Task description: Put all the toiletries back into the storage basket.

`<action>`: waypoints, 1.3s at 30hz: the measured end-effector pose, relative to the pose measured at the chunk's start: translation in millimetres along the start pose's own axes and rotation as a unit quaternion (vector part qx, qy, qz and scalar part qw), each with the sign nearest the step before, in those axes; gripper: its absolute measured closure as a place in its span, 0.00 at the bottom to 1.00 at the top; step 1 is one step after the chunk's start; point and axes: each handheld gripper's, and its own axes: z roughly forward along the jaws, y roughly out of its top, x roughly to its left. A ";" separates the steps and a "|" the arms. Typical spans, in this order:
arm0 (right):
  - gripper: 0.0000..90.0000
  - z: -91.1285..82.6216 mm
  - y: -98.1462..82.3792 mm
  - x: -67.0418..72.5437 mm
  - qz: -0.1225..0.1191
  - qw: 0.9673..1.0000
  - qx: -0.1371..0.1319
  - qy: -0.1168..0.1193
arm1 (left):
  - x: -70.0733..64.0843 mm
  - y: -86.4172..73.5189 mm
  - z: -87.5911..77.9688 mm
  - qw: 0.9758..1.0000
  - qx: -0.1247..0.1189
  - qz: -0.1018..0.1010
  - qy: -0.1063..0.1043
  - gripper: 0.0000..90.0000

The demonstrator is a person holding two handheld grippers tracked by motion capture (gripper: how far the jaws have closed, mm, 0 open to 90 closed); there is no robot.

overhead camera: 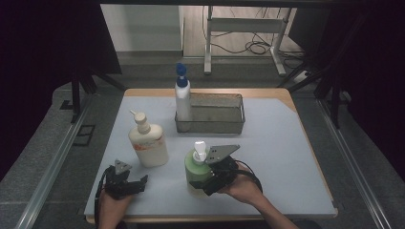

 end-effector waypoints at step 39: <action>0.13 -18.5 18.5 -25.1 0.044 0.997 -0.004 -0.071 | 0.2 0.1 0.1 1.000 0.000 0.002 0.000 0.14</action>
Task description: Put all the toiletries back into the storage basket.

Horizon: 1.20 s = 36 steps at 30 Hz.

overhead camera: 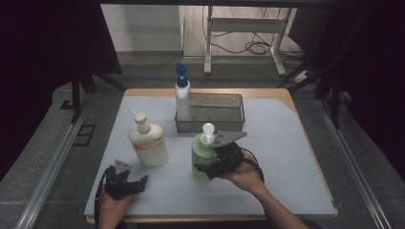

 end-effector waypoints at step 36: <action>0.13 -2.1 45.1 -48.0 0.035 0.994 -0.025 -0.096 | 0.0 -0.1 0.3 1.000 -0.002 -0.001 0.000 0.13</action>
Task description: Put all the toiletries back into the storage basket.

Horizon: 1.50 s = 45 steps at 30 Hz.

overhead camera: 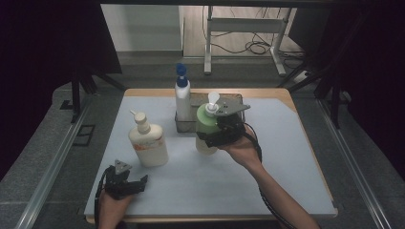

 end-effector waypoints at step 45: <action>0.13 16.9 50.7 -39.2 0.034 0.997 -0.012 -0.072 | 0.3 0.1 0.0 1.000 0.001 0.001 0.000 0.13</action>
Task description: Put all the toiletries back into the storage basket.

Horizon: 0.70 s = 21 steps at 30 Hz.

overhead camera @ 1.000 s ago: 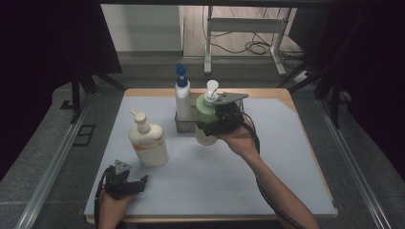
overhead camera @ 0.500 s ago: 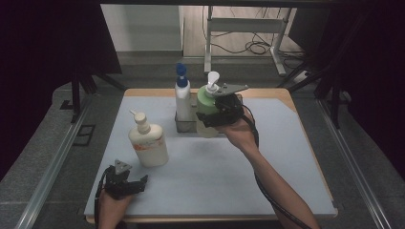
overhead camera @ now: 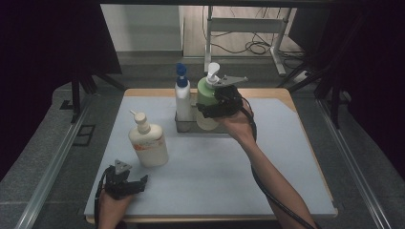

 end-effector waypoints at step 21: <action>0.13 27.5 8.4 -12.6 0.000 1.000 0.001 -0.030 | -0.5 0.0 0.2 1.000 -0.001 -0.003 -0.001 0.13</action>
